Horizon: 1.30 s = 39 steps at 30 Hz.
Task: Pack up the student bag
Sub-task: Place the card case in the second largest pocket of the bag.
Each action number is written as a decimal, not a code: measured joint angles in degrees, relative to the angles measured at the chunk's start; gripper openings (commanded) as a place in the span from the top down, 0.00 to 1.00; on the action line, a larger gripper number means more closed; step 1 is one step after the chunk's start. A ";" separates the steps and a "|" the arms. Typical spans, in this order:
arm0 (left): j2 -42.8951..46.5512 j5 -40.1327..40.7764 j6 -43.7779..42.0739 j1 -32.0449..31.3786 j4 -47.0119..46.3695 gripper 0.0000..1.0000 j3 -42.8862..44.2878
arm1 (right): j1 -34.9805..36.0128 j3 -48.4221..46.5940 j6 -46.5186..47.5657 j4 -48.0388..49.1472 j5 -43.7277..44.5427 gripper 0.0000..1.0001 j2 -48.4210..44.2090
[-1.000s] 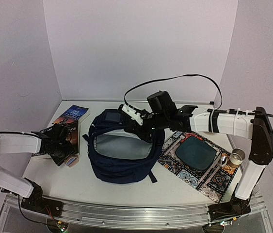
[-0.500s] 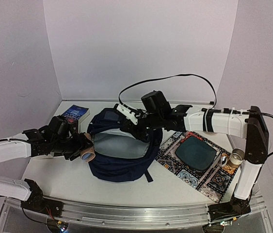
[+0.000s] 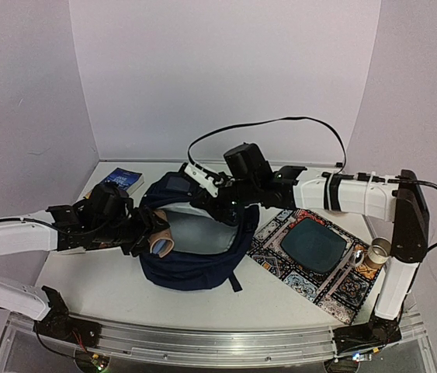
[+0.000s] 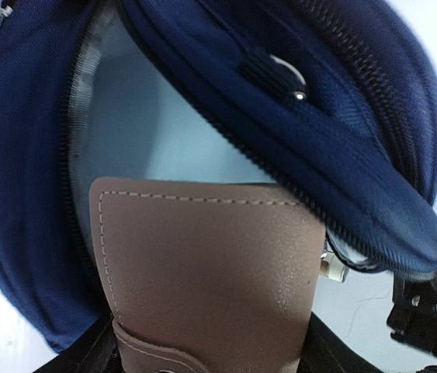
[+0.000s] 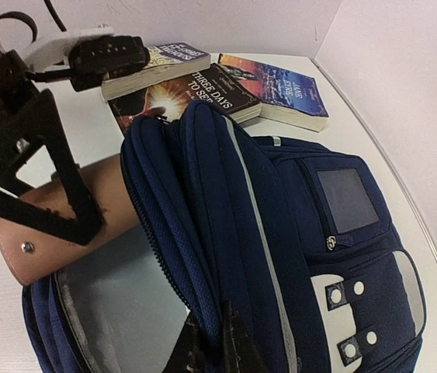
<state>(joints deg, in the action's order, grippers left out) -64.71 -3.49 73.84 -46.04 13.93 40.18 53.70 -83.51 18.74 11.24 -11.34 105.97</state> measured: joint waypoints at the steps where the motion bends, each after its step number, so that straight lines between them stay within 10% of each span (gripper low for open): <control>1: -1.07 0.07 0.69 -0.27 -1.05 0.29 0.13 | 0.16 -0.02 0.00 -0.12 0.01 1.00 0.00; 19: -6.02 5.77 11.00 -0.96 -8.20 0.20 1.82 | 0.66 -0.02 -0.44 0.04 0.49 1.00 0.07; 39: 10.09 12.20 -6.08 7.51 4.26 0.25 -2.19 | 1.37 3.14 0.05 1.23 0.12 0.99 0.26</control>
<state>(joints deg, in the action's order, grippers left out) -54.62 8.71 67.75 -38.53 18.18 37.99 55.07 -80.37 18.79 12.47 -11.22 106.23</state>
